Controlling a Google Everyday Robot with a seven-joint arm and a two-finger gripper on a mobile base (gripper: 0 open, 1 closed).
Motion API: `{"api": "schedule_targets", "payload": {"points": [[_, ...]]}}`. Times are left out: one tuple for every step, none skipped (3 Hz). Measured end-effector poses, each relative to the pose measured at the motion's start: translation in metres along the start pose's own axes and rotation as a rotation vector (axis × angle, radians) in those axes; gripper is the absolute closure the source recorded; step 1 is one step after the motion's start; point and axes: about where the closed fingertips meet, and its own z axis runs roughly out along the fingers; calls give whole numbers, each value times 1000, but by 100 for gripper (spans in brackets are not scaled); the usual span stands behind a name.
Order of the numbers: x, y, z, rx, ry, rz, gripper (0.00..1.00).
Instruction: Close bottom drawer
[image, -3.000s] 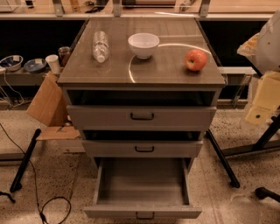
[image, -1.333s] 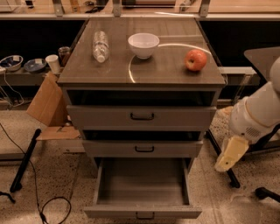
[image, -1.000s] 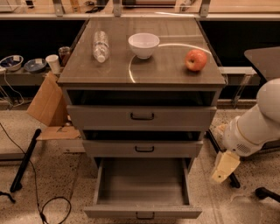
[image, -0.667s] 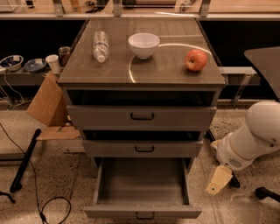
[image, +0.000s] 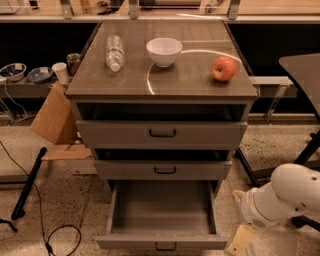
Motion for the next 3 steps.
{"api": "schedule_targets", "payload": {"points": [[0, 0, 0, 0, 0, 0, 0], [4, 0, 17, -20, -15, -4, 0], [26, 4, 65, -59, -20, 30, 0]]}}
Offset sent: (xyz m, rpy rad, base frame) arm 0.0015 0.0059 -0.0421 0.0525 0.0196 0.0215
